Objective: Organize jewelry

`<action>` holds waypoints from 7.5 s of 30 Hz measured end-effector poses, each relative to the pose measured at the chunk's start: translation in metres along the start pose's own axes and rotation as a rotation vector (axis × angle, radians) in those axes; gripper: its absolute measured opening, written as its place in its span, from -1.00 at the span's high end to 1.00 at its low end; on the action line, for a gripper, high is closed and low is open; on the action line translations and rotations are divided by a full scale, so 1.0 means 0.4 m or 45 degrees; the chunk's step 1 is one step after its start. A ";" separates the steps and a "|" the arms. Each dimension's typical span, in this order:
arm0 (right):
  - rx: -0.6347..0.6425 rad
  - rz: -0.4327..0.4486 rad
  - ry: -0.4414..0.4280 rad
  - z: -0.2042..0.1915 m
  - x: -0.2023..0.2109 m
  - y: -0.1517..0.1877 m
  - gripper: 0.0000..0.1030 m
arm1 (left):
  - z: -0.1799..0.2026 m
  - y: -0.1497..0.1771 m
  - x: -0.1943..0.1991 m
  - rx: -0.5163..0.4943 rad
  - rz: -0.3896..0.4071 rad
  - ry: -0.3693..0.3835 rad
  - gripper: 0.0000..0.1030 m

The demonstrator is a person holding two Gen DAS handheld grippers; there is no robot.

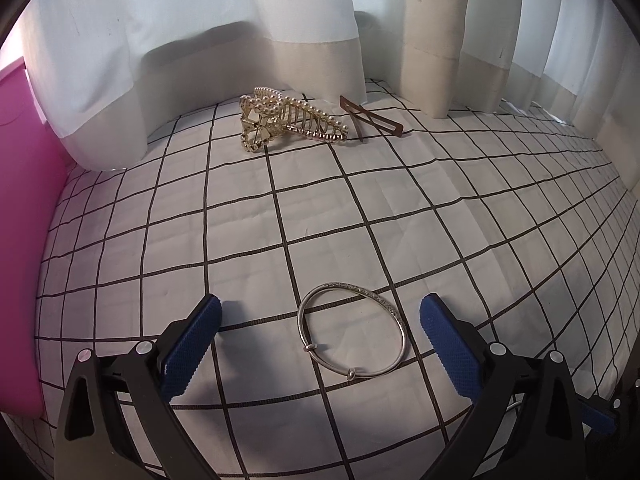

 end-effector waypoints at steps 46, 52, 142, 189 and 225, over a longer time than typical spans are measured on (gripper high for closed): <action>0.051 0.269 -0.187 0.001 0.253 -0.217 -0.38 | -0.164 -0.083 0.441 0.192 0.356 -0.054 0.06; 0.135 0.370 -0.254 -0.052 0.333 -0.316 -0.38 | -0.238 -0.085 0.564 0.293 0.421 -0.151 0.06; 0.166 0.369 -0.324 -0.187 0.327 -0.528 -0.41 | -0.470 -0.134 0.654 0.546 0.481 -0.288 -0.81; 0.086 0.166 0.004 0.157 -0.286 -0.543 -0.40 | -0.193 -0.281 -0.120 0.239 0.075 -0.133 -0.81; -0.110 0.265 -0.220 0.237 -0.160 -0.492 0.96 | -0.176 -0.242 -0.001 0.181 0.222 0.023 0.38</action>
Point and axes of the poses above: each gripper's, at about its wrist camera, not at the fingertips, and x roughly against the way its jaws point, z to its right, y to its underside, the point moved 8 cm from there along -x, roughly the way its jaws point, and after that the axes turned 4 degrees about -x, right-handed, at the moved point
